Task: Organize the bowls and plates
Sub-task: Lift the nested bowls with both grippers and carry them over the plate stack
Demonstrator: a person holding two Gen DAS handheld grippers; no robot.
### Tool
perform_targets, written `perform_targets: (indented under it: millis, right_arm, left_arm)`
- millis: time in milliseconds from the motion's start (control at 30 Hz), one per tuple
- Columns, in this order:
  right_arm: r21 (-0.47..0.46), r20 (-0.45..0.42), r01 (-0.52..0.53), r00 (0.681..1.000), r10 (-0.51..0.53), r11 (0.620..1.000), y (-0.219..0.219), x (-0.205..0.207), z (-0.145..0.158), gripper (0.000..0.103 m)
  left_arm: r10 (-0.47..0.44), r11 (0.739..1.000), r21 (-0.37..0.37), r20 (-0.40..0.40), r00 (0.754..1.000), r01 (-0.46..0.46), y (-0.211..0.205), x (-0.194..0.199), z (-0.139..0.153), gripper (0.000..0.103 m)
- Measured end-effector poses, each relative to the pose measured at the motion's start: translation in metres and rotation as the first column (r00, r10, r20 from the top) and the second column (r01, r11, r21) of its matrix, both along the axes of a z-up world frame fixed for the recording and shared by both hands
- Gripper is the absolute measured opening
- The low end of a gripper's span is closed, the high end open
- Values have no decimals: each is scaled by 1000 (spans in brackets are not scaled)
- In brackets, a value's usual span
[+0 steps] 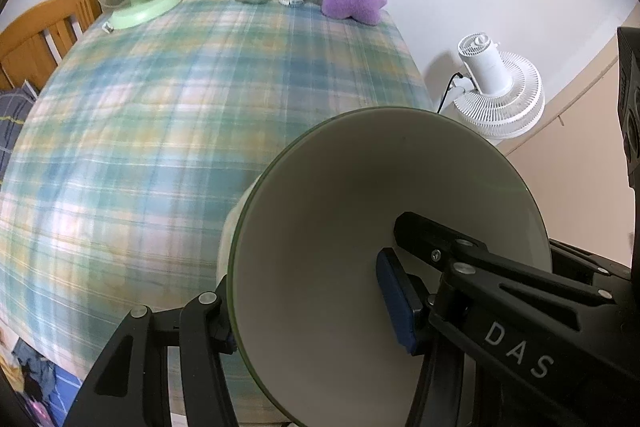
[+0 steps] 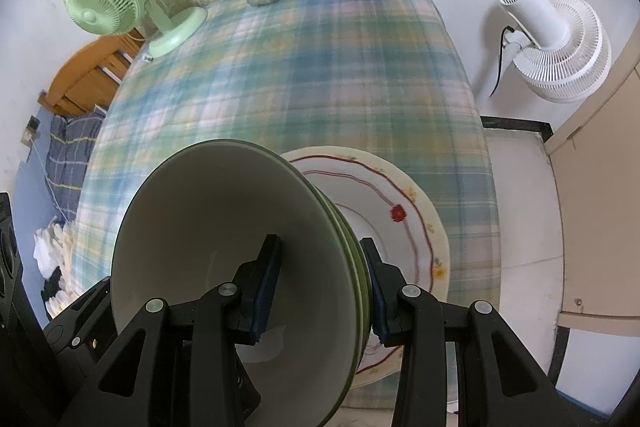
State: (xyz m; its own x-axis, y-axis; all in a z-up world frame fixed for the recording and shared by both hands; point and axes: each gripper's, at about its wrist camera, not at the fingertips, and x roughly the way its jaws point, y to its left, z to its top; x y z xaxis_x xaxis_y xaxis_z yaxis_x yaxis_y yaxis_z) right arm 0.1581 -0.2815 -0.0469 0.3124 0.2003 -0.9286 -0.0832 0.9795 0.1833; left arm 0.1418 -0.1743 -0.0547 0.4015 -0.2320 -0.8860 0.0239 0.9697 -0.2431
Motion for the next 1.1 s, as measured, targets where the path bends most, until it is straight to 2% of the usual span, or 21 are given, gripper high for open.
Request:
perform_targets:
  millis: [400,767,1100]
  right_arm:
    - [-18,-75,-37,997,35,999,-12,18,-27,43]
    - [-21,-58,-26,998,25,999,-15,23,-30,43]
    - [30,-50,9,999,-7,1000,-27,11,-35,47]
  left_arm:
    - [35,999,-16,-69,997,-37,-9,11,-23,56]
    - [22,1000,17,-37,999,-21,-14,16,-22,56]
    - [-9,995,96,-1,1000,9,-29,6,-21,57]
